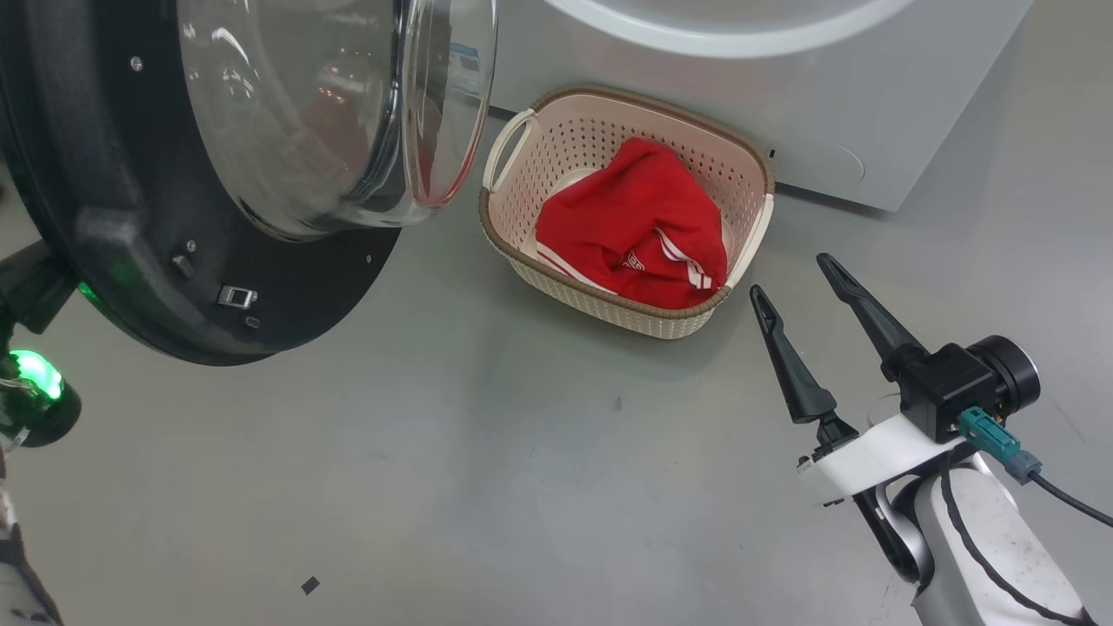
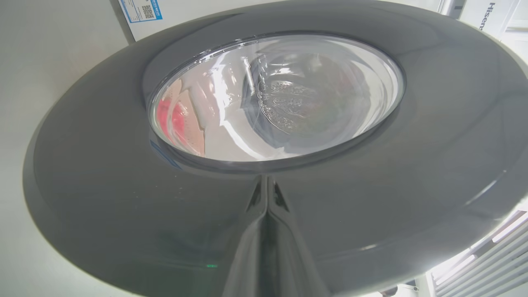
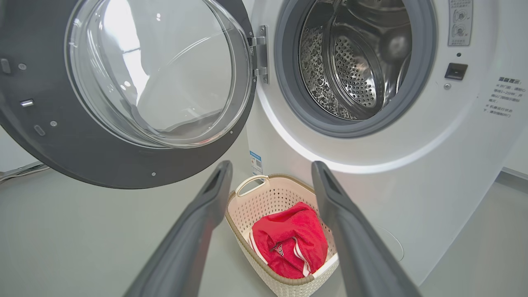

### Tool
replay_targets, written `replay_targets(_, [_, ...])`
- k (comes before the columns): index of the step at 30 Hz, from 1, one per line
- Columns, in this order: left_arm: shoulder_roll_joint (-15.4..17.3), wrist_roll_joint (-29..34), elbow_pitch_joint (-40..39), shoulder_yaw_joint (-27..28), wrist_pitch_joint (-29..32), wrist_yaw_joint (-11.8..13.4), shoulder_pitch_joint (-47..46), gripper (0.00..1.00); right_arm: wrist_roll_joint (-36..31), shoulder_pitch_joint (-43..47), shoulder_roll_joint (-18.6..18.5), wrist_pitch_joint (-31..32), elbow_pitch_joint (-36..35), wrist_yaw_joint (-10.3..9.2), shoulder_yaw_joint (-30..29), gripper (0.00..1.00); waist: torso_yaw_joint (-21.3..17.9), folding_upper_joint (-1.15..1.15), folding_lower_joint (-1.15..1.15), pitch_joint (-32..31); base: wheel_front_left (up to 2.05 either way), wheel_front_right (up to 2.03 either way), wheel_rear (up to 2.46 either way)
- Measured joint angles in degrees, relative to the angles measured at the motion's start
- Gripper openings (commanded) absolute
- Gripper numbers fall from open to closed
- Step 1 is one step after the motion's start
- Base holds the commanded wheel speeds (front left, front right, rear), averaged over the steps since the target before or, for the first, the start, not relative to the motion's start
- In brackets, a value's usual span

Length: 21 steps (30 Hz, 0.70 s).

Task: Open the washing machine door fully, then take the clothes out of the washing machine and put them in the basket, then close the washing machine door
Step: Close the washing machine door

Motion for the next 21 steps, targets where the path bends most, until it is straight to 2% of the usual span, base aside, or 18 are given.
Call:
replay_targets(15, [-6.39,-1.72,-8.60,-1.87,1.90,-0.01,3.67,0.00,0.00,0.22,0.32,-0.08,0.43,-0.26,0.10,1.00,-0.35,0.00,0.00,-1.18,0.00,0.00,0.00])
replay_targets(21, [-7.20,-1.55,-12.84,-2.61,1.57,-0.02,6.08,0.00,0.08,0.40,0.49,-0.51,0.65,-0.30,0.15,1.00,-0.67,0.00,-0.01,-1.66,0.00,0.00,0.00])
